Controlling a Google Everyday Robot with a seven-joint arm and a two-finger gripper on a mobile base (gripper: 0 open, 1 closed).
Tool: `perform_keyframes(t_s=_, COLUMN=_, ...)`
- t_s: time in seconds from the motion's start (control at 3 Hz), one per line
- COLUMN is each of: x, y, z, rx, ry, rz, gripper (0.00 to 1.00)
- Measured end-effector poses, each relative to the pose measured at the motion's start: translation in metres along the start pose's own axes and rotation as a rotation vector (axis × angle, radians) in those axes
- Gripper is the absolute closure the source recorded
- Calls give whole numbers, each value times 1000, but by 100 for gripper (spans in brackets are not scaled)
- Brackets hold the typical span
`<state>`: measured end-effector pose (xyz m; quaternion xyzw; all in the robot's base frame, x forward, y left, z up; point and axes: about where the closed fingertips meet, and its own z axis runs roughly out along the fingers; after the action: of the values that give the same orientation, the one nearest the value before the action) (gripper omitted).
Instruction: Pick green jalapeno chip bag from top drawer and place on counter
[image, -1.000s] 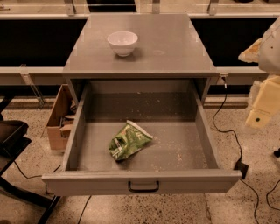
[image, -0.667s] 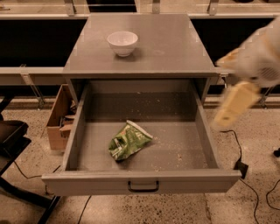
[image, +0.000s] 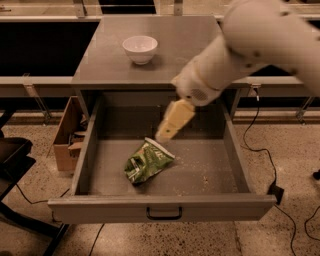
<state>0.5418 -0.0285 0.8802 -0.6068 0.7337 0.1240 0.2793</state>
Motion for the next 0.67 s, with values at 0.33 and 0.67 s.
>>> perform_keyframes(t_s=0.33, x=-24, y=-10, z=73, rx=-6, ry=70, rz=-6, gripper=0)
perform_keyframes(t_s=0.67, x=-8, y=-21, z=129, rx=-14, ry=177, rz=18, gripper=0)
